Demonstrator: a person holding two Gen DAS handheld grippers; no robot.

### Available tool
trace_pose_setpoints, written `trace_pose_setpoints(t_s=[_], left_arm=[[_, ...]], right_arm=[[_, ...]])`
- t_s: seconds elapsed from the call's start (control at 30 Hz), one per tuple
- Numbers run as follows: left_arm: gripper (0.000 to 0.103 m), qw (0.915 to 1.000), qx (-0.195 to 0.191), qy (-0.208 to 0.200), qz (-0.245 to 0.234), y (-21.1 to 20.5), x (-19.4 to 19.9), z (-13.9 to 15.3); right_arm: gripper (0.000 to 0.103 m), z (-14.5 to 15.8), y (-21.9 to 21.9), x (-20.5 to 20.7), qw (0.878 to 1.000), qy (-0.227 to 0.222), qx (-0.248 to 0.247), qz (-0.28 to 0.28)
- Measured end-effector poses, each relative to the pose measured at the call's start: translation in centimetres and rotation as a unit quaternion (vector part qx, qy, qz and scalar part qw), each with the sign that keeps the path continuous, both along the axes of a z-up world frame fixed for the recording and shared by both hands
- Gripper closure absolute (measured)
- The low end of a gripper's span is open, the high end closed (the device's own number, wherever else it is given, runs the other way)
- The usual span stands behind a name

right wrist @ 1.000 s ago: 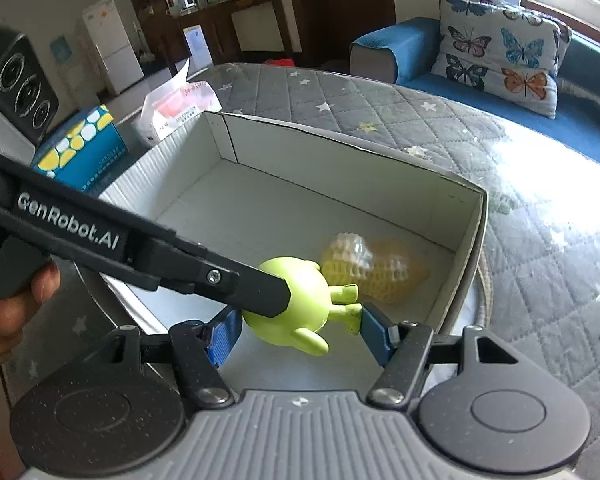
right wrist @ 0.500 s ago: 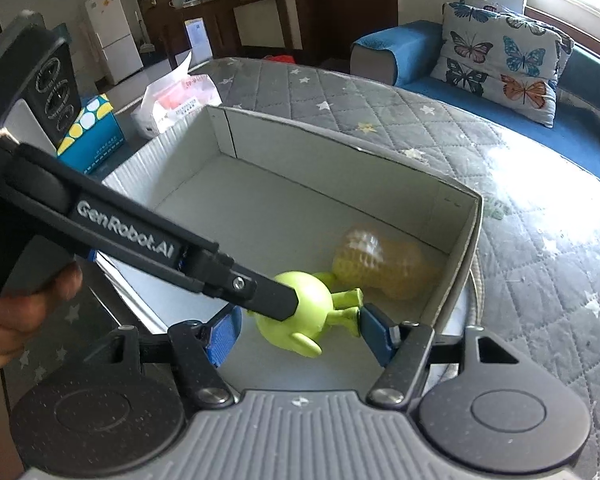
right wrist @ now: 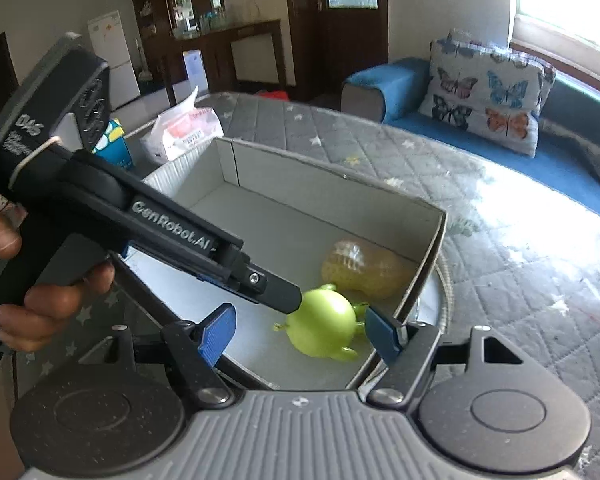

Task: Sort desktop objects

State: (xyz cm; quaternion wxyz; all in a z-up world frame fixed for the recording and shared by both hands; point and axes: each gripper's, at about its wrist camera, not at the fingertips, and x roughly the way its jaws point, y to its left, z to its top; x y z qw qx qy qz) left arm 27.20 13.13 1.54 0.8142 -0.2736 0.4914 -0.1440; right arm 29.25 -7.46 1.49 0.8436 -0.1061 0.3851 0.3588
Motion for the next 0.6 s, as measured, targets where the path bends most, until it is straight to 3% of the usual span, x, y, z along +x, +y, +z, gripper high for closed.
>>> trace_pose_setpoints(t_s=[0.3, 0.53, 0.6], left_arm=[[0.065, 0.9993, 0.01, -0.036, -0.004, -0.8, -2.4, 1.7], [0.065, 0.997, 0.016, -0.074, -0.017, -1.7, -6.2, 3.1], [0.065, 0.9962, 0.021, -0.081, -0.023, -2.2, -7.4, 3.3]], right_arm=[[0.031, 1.4, -2.5, -4.4, 0.998, -0.058, 0.016, -0.001], [0.032, 0.7, -5.4, -7.1, 0.998, -0.045, 0.028, -0.022], [0.037, 0.2, -6.0, -7.6, 0.998, -0.038, 0.028, -0.028]])
